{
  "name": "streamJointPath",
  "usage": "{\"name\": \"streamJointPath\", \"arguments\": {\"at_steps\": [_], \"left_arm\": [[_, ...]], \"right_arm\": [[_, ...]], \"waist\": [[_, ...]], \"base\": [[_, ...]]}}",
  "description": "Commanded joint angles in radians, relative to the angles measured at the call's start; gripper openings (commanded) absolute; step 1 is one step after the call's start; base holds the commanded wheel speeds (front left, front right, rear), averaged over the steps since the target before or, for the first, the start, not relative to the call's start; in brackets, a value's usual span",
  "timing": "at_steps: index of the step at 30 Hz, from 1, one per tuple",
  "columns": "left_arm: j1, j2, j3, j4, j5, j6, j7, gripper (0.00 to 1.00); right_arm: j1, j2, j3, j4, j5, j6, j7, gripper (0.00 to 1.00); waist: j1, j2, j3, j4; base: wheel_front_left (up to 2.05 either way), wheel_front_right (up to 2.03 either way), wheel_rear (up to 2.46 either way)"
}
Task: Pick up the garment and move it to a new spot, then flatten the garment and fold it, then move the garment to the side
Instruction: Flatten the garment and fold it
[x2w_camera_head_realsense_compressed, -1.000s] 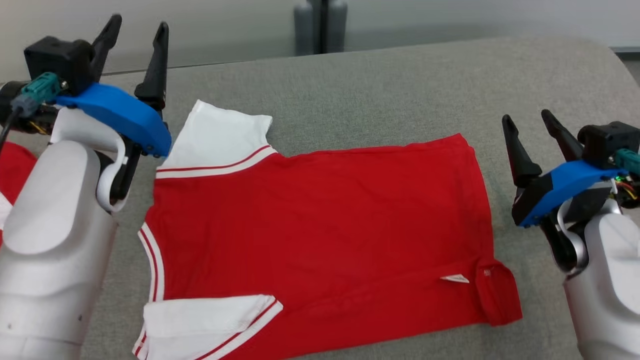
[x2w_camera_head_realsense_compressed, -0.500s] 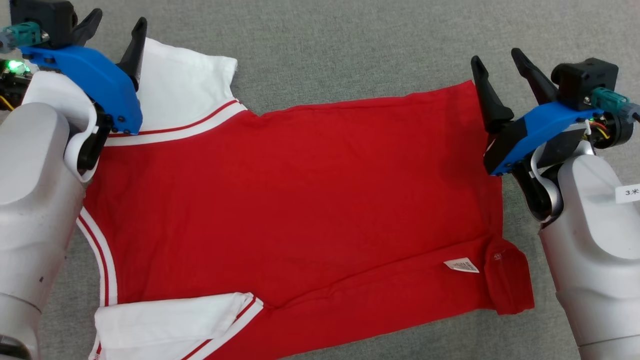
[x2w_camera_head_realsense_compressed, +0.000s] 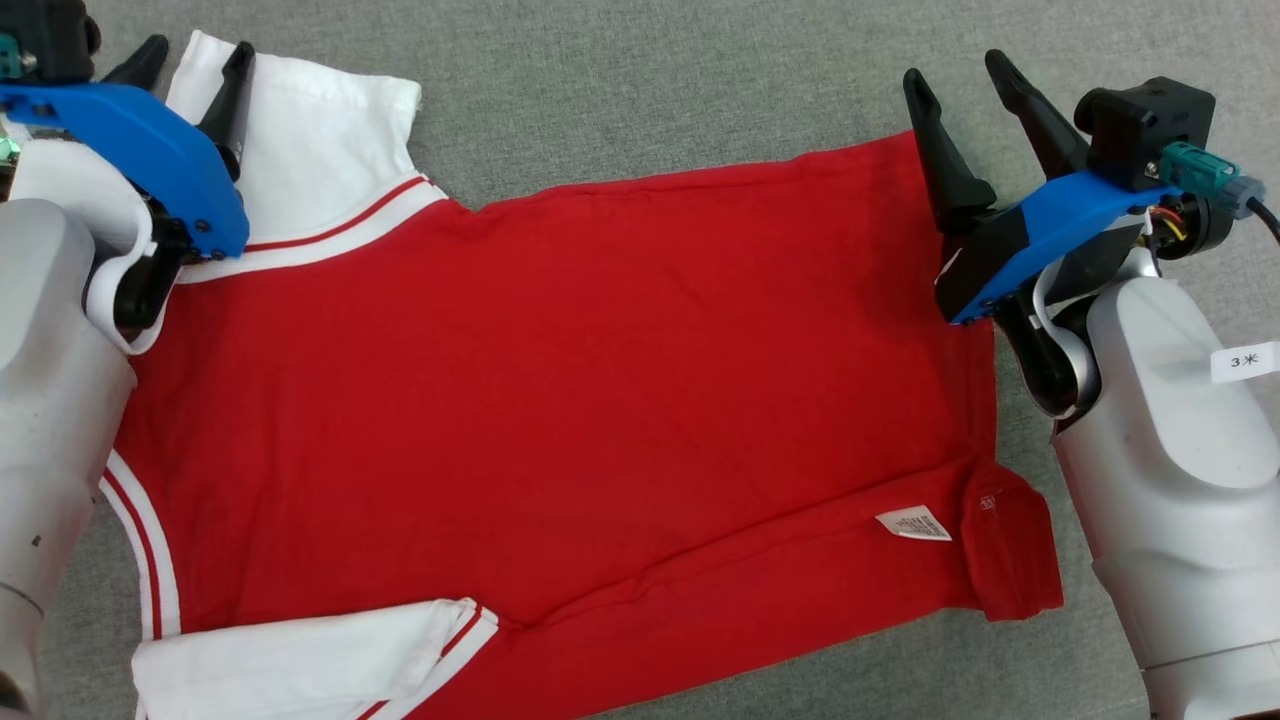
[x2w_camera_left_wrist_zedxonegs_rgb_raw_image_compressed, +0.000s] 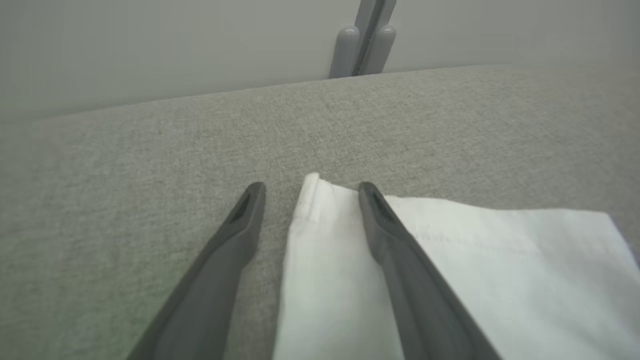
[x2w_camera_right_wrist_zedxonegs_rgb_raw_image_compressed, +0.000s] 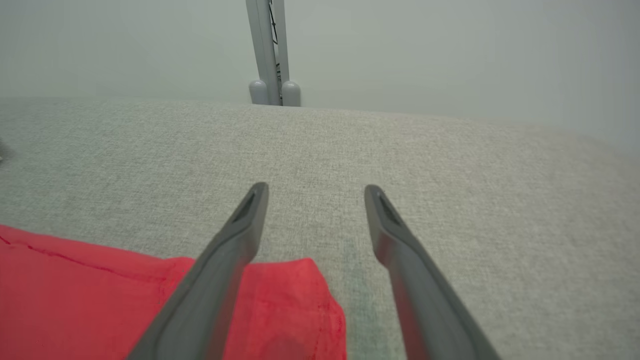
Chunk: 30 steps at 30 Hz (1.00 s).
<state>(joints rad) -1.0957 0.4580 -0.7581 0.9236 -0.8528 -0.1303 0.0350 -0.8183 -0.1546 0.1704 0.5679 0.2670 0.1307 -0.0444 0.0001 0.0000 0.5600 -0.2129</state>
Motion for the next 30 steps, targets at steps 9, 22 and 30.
{"name": "streamJointPath", "arguments": {"at_steps": [9, 22, 30], "left_arm": [[-0.033, -0.014, -0.083, 0.015, -0.108, 0.0, 0.073, 0.5], [-0.088, -0.002, -0.185, -0.02, -0.152, 0.0, -0.044, 0.0], [-0.098, -0.001, -0.251, -0.049, -0.178, 0.0, -0.101, 0.0]], "right_arm": [[-0.037, -0.001, 0.009, 0.026, 0.013, 0.0, -0.011, 1.0], [-0.006, -0.033, 0.036, 0.094, 0.104, 0.0, 0.109, 1.0], [0.054, -0.063, 0.053, 0.097, 0.14, 0.0, 0.195, 1.0]], "waist": [[-0.0001, 0.0, 0.032, -0.004], [-0.0001, 0.0, -0.013, 0.032], [-0.0001, 0.0, -0.034, 0.058]], "base": [[0.0, 0.0, 0.0], [0.0, 0.0, 0.0], [0.0, 0.0, 0.0]]}}
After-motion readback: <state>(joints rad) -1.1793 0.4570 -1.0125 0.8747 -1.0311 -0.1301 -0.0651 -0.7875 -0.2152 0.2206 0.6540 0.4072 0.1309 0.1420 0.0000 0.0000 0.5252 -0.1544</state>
